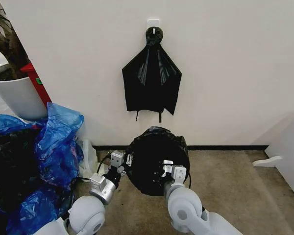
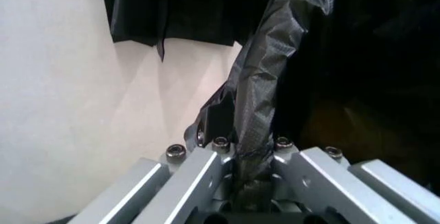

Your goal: Place the garbage bag over the trash bin.

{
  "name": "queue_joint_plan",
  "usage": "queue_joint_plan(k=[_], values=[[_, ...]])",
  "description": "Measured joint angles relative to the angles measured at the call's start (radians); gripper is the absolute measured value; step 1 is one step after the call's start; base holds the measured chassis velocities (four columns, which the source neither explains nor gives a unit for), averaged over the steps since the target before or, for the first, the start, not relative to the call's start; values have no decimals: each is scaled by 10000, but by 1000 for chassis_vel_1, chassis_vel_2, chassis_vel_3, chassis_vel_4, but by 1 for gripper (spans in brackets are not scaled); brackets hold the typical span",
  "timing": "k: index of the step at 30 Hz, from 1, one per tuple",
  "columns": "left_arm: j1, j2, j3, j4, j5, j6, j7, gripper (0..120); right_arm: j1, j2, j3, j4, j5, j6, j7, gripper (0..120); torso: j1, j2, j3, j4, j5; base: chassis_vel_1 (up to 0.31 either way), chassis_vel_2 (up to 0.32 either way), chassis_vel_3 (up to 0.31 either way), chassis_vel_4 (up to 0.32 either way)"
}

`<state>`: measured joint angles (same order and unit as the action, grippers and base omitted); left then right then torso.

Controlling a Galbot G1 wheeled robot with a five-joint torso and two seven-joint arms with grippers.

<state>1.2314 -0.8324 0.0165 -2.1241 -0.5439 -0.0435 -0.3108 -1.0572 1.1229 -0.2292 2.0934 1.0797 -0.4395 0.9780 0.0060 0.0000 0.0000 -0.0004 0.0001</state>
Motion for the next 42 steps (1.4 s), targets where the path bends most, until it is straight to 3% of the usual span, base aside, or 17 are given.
queue_joint_plan(k=[8, 20, 31, 42], values=[[2, 25, -64, 15, 70, 12, 35, 0, 385, -137, 90, 791, 74, -72, -219, 0, 0, 0, 0, 2, -2, 0, 0, 0, 0], [114, 75, -42, -327, 152, 161, 140, 0, 729, 249, 279, -259, -47, -57, -379, 0, 0, 0, 0, 3, 0, 0, 0, 0, 0], [174, 151, -68, -733, 93, 378, 255, 0, 817, 15, 514, 23, -332, -69, -933, 0, 0, 0, -1, 2, -2, 0, 0, 0, 0], [303, 263, -47, -1084, 127, 374, 590, 0, 872, -43, 1178, -696, -733, -142, -1715, 0, 0, 0, 0, 2, -1, 0, 0, 0, 0]])
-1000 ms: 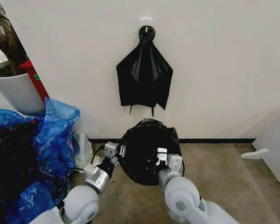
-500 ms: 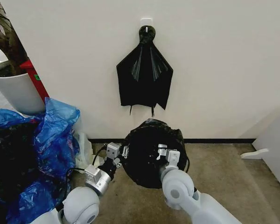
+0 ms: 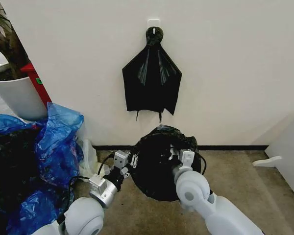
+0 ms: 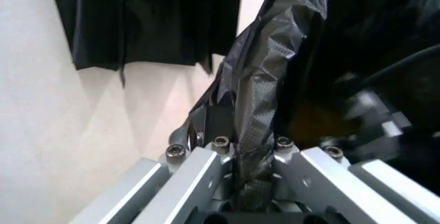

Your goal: Place the garbage bag over the trash bin.

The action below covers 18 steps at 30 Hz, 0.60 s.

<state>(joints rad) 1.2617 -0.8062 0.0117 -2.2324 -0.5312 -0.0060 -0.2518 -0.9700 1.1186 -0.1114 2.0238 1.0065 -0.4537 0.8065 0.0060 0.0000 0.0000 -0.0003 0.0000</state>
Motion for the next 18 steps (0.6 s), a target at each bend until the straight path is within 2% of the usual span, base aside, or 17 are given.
queue_joint_plan(k=[4, 9, 18], values=[[200, 10, -13, -365, -43, -10, 213, 0, -25, 28, 212, -406, -120, 21, -286, 0, 0, 0, 0, -1, 0, 0, 0, 0, 0], [229, 30, -24, -416, -62, -20, 247, 0, -116, -15, 274, -395, -166, 42, -349, 0, 0, 0, 0, 0, -1, 0, 0, 0, 0], [46, -34, 18, -58, -7, -4, 216, 0, -183, -165, -125, 538, -188, 72, -264, 0, 0, 0, -1, -2, -2, 0, 0, 0, 0]])
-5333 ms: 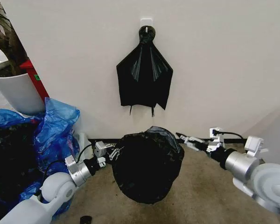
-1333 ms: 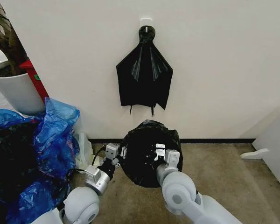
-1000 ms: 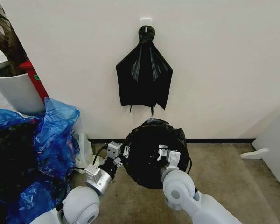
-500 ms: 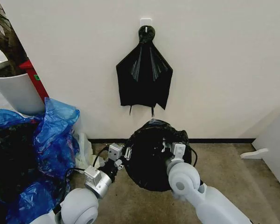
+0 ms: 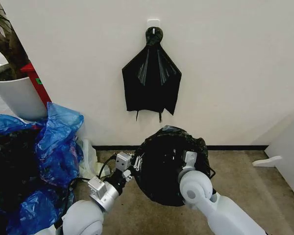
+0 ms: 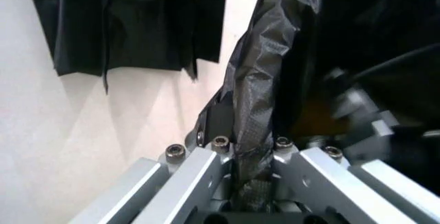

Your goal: Place the garbage bag over the trash bin.

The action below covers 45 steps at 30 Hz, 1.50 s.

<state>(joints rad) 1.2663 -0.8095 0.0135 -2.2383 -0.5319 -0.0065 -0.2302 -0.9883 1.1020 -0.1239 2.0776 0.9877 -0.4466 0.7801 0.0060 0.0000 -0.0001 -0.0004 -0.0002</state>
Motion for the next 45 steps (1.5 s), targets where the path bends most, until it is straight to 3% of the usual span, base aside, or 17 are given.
queue_joint_plan(k=[20, 35, 40, 45], values=[[-93, 29, 19, -34, -36, 33, 190, 0, 690, 478, -962, -598, 387, 4, -54, 0, 0, 0, 0, 2, 4, 0, 0, 0, 0], [-368, -371, -72, 1311, -696, 372, -845, 0, -246, -577, -775, 1663, -79, -201, -595, 0, 0, 0, 1, 2, 4, 0, 0, 0, 0], [-393, -471, -103, 1745, -1771, 664, -1479, 0, -1501, -1315, 277, 3054, -1428, 193, -2014, 0, 0, 0, 0, 1, 3, 0, 0, 0, 0], [-132, -603, -493, 1739, -2855, 931, -1840, 0, -3002, -1713, 1708, 3682, -3104, 1509, -3517, 8, 0, 0, -1, -3, 1, 0, 0, 0, 0]])
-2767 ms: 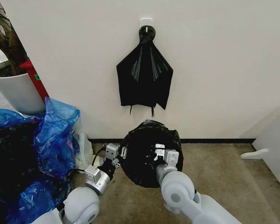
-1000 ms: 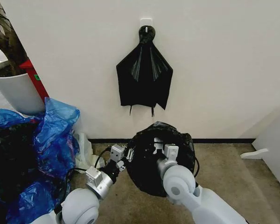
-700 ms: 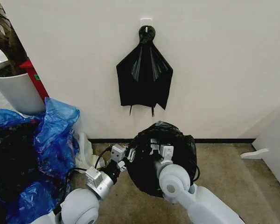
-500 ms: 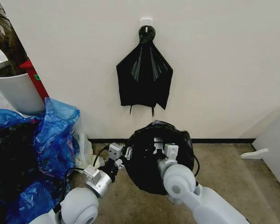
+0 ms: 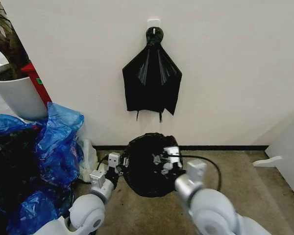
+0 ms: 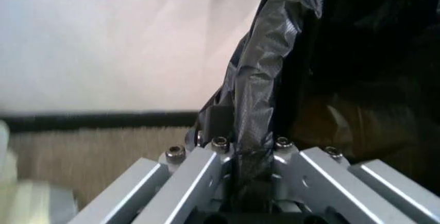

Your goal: Place the garbage bag over the trash bin.

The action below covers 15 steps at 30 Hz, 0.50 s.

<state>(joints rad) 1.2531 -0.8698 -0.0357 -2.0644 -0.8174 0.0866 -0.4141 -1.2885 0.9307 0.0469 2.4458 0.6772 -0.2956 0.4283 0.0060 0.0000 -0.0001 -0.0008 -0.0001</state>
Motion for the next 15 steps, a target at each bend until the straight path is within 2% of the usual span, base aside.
queue_joint_plan(k=[3, 5, 8, 11, 13, 15], values=[[404, -51, -407, -544, -887, 493, -420, 0, -899, 263, 897, -102, -1331, 1492, -1204, 23, 0, 0, 0, 9, 3, 0, 0, 0, 0], [500, -52, -440, -752, -1185, 628, -572, 0, -1156, 450, 1185, -252, -1554, 1839, -1628, 27, 0, 0, 0, 10, 3, 0, 0, 0, 0], [644, -60, -465, -1312, -2127, 1175, -1111, 0, -2218, 1202, 2417, -984, -2359, 3203, -3152, 39, 0, 0, 0, 10, 7, 0, 0, 0, 0], [572, -5, -337, -1550, -2875, 1573, -1534, 0, -3770, 2049, 3871, -1255, -2777, 4017, -4366, 52, 0, 0, 0, -5, 3, 0, 0, 0, 0], [558, 0, -308, -1574, -2994, 1656, -1645, 0, -4090, 2232, 4081, -1254, -2802, 4167, -4538, 55, 0, 1, -1, -6, 1, 0, 0, 0, 0], [520, -18, -261, -1624, -3474, 1886, -1976, 0, -4659, 2652, 4419, -1254, -2851, 4501, -4813, 64, -1, 0, 0, 1, 2, 0, 0, 0, 0]])
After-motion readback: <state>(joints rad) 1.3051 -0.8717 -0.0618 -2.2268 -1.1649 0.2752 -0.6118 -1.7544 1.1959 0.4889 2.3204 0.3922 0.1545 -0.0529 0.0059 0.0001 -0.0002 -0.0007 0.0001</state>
